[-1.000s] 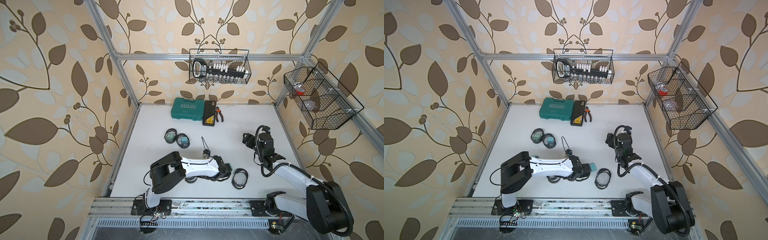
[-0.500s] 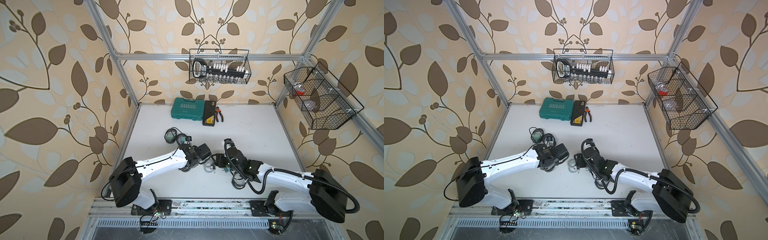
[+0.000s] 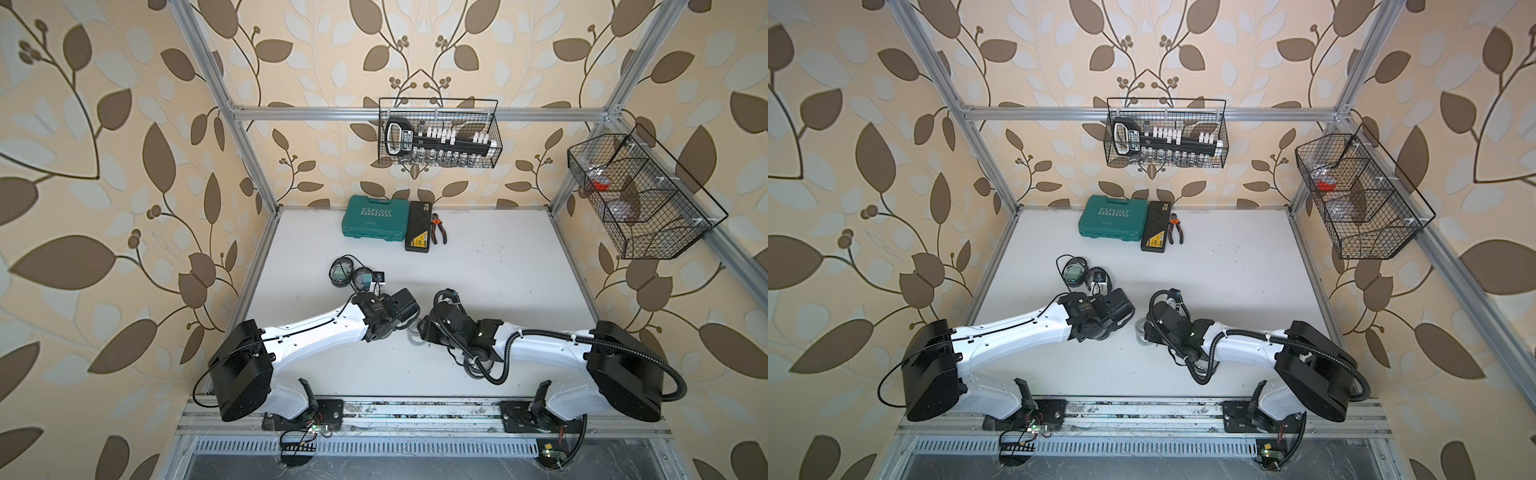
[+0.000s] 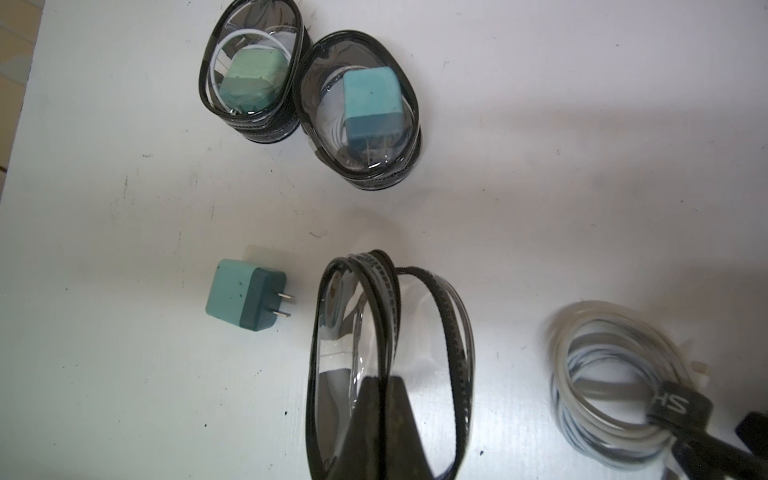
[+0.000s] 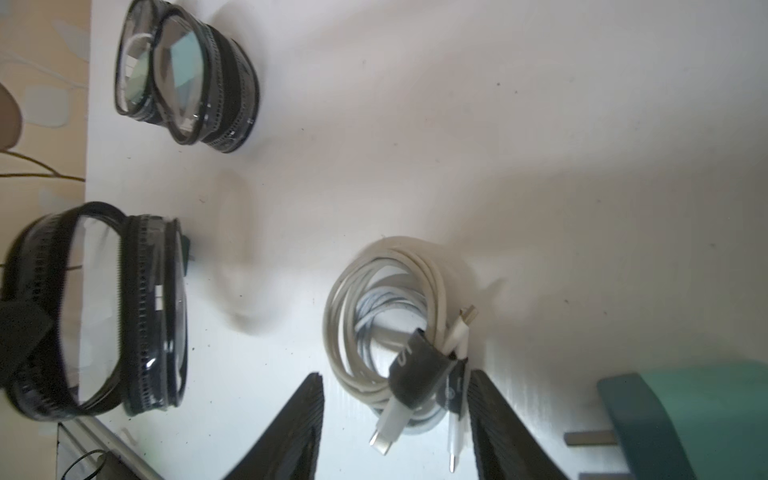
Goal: Pack away charging kits
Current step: Pick up the charging cable from the center of the board.
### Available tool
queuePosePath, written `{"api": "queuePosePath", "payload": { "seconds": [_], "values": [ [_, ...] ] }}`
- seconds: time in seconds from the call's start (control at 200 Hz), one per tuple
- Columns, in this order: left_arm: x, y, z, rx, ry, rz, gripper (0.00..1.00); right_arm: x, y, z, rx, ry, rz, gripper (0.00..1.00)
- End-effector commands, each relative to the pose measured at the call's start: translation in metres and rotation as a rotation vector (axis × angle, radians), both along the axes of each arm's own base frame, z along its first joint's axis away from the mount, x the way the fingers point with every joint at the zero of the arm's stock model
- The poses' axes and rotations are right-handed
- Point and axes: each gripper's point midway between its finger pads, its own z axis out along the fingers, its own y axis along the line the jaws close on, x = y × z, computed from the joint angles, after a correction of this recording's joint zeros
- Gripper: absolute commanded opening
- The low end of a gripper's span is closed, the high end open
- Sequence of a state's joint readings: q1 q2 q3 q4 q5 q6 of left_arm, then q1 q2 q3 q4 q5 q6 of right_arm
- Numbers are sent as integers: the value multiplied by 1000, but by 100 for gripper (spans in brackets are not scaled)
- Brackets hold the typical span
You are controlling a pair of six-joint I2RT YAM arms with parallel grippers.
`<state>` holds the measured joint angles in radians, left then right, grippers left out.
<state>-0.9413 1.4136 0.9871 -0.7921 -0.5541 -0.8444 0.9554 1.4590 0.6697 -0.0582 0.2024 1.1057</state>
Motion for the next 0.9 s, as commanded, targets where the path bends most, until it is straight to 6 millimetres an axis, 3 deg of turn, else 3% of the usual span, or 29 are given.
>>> {"api": "queuePosePath", "payload": {
  "seconds": [0.0, 0.44, 0.76, 0.895],
  "values": [
    [3, 3, 3, 12, -16, 0, 0, 0, -4, -2, -13, 26, -51, 55],
    [0, 1, 2, -15, -10, -8, 0, 9, 8, -15, -54, 19, -18, 55],
    [-2, 0, -1, -30, -2, -12, 0, 21, 6, -15, -118, -6, -31, 17],
    [-2, -5, -3, -46, 4, -31, 0, 24, 1, -4, -130, -43, -39, 10]
  ]
}}
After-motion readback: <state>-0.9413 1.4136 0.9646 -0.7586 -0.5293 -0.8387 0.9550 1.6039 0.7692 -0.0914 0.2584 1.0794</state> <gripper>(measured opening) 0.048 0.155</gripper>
